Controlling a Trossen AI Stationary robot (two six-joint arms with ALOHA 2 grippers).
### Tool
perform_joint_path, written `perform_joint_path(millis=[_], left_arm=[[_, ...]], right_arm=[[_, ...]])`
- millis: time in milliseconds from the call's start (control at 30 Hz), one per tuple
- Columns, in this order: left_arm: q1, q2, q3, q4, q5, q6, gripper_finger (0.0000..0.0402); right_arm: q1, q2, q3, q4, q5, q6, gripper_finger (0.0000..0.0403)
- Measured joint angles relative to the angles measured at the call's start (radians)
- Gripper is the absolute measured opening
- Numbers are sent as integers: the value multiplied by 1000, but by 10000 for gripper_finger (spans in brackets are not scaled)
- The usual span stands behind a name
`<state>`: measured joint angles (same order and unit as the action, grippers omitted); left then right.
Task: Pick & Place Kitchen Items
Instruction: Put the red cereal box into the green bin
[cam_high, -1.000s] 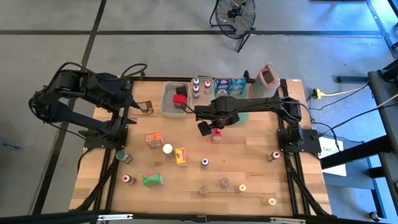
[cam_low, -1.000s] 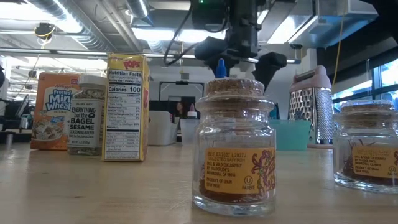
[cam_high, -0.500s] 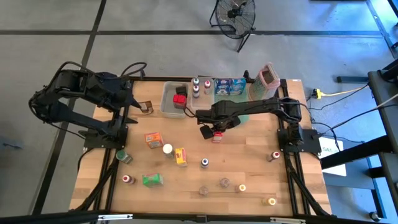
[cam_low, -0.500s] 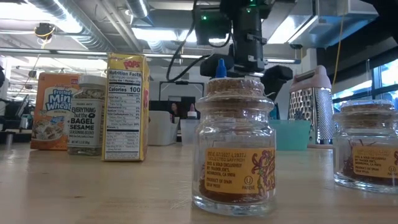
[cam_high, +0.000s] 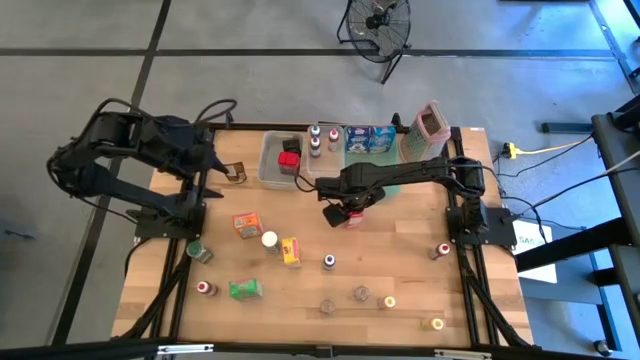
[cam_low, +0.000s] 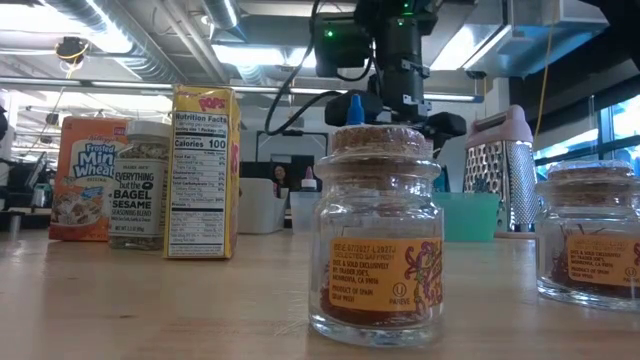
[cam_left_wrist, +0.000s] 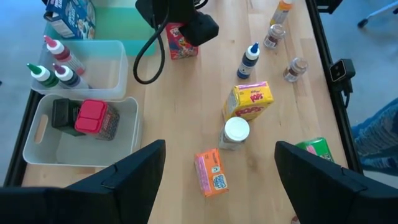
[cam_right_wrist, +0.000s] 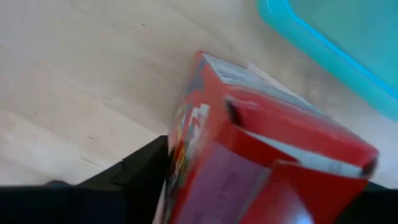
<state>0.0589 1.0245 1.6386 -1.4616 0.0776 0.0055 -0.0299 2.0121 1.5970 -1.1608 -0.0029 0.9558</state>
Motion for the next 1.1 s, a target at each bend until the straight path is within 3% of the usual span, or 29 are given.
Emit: perform_joint_path(millis=[300,633,833,1100], left_arm=[[0,27,0,0,-1,20,299],[0,42,0,0,-2,20,299],[0,40,0,0,-2,18,297],[0,40,0,0,0,-36,297]], right_arm=[[10,-24,0,-50,3,-41,139],[19,-122,140,-264,13,-176,140],[-1,-148,269,-418,88,-429,140],[-130,-156,304,-410,137,-948,140]])
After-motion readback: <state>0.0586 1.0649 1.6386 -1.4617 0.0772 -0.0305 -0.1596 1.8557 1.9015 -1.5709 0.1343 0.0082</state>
